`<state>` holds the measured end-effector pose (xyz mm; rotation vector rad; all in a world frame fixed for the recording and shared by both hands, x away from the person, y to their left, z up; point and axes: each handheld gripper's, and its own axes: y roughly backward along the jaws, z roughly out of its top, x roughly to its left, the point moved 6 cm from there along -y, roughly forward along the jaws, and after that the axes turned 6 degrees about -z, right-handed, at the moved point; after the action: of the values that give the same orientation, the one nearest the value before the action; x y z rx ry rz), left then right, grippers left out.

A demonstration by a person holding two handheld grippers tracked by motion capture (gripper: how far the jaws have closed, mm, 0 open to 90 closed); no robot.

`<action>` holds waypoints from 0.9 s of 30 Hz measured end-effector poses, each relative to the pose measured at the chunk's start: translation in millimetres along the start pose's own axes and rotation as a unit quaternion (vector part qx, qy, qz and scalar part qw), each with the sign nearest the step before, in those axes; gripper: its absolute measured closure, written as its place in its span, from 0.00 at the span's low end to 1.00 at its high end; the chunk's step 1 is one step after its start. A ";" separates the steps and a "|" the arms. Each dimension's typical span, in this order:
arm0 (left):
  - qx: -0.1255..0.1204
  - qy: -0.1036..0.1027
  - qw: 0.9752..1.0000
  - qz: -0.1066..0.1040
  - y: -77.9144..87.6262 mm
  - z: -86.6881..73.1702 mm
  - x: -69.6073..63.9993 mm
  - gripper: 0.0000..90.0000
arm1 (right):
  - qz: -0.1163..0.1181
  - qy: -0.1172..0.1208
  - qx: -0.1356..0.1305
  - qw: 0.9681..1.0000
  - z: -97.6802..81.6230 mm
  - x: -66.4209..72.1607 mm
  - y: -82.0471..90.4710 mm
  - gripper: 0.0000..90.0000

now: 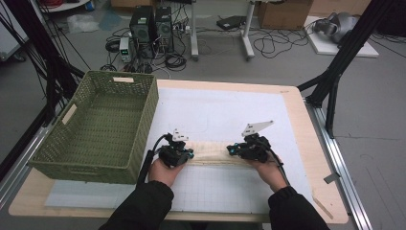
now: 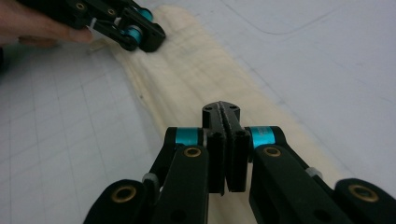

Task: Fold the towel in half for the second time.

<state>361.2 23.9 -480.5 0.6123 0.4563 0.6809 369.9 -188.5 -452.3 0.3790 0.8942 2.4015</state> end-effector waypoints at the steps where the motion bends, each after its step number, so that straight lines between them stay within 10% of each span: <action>1: 0.000 -0.001 1.000 0.001 0.0 0.0 -0.1 0.99 | 0.008 -0.004 0.003 1.000 1.2 3.1 -6.1 0.99; 8: 0.001 -0.007 1.000 0.009 2.3 -1.3 1.9 0.99 | 0.028 0.016 0.053 0.998 -8.0 18.7 -33.3 0.99; 27: -0.007 -0.018 1.000 0.018 11.0 -8.7 5.4 0.86 | -0.016 -0.013 0.033 0.999 -43.0 -22.2 16.7 0.92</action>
<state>355.2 37.7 -480.7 0.6195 0.4065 0.7063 362.7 -234.1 -474.5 0.4161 0.9640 2.3364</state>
